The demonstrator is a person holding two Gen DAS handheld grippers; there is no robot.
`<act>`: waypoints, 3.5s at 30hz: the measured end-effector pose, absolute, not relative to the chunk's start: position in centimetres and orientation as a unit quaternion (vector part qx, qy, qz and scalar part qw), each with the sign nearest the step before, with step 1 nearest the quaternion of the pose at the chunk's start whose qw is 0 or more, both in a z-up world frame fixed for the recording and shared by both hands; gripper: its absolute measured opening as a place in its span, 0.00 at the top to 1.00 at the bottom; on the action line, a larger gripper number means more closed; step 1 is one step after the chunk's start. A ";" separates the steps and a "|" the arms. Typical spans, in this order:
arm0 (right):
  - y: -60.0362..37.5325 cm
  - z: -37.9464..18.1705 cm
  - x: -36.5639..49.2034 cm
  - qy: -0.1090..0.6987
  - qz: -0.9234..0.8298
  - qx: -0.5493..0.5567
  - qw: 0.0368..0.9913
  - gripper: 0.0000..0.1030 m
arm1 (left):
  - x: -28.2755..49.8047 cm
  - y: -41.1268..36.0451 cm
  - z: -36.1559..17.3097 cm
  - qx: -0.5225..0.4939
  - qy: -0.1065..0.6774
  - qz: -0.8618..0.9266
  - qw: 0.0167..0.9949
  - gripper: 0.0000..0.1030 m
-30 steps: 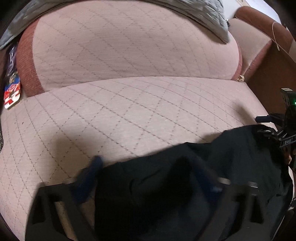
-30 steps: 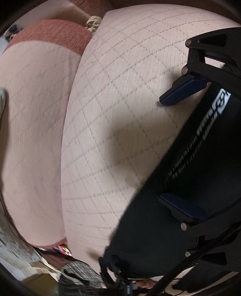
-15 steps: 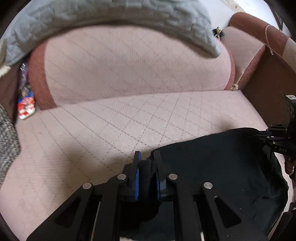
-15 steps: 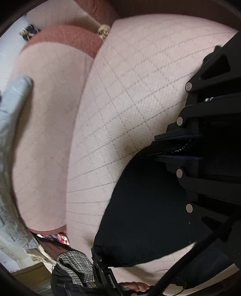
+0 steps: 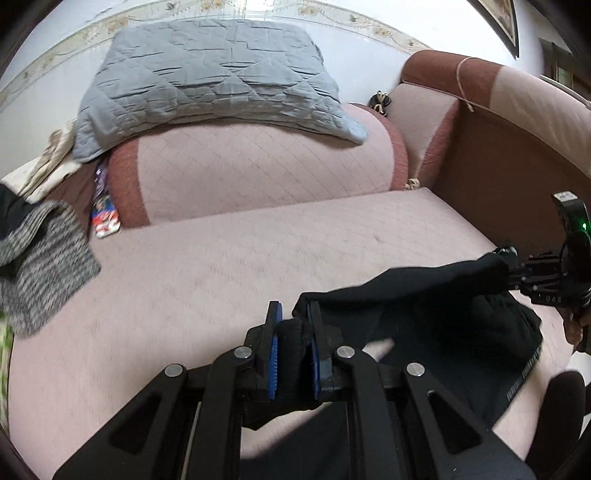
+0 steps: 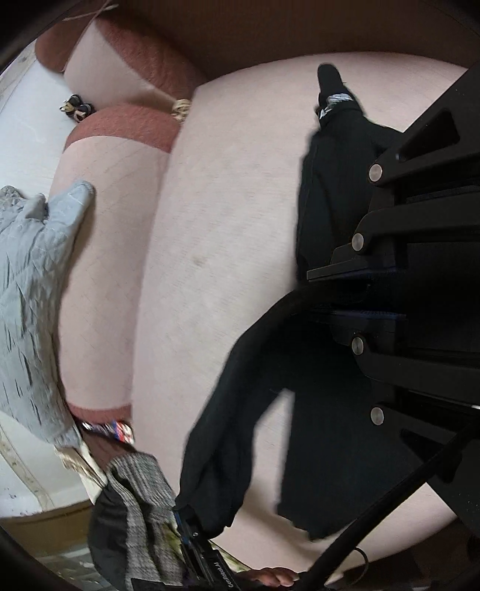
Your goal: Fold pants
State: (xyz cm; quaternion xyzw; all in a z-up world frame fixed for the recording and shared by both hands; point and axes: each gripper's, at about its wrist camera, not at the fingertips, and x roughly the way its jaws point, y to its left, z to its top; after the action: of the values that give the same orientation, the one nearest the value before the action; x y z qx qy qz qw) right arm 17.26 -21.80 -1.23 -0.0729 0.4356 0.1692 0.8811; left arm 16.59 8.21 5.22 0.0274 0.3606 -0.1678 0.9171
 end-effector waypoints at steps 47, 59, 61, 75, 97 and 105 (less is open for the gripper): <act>-34.2 -5.3 1.7 0.437 0.003 0.115 0.892 0.40 | 10.5 13.9 -2.1 -0.039 0.482 0.005 0.875 0.74; -46.5 -2.3 8.7 0.389 -0.027 0.266 0.882 0.32 | 5.6 14.2 1.5 -0.082 0.431 0.026 0.898 0.49; -45.5 -3.5 9.4 0.404 0.017 0.282 0.870 0.26 | 4.9 12.5 1.4 -0.076 0.425 0.009 0.902 0.48; -44.1 -7.1 12.5 0.452 -0.052 0.187 0.871 0.94 | 6.0 5.5 -5.1 -0.014 0.480 -0.011 0.877 0.48; -36.8 -10.9 8.8 0.443 0.077 0.340 0.826 0.58 | 4.6 3.8 -6.2 0.033 0.443 -0.032 0.896 0.34; -33.9 -12.6 5.0 0.513 0.012 0.281 0.811 0.62 | 3.7 4.2 -5.8 0.041 0.448 -0.054 0.892 0.34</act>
State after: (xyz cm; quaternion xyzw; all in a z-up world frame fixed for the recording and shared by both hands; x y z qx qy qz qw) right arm 4.99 -33.93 -12.56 0.2814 0.5132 0.0119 0.8107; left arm 3.69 4.23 -5.80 0.0406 0.4475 -0.0538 0.8917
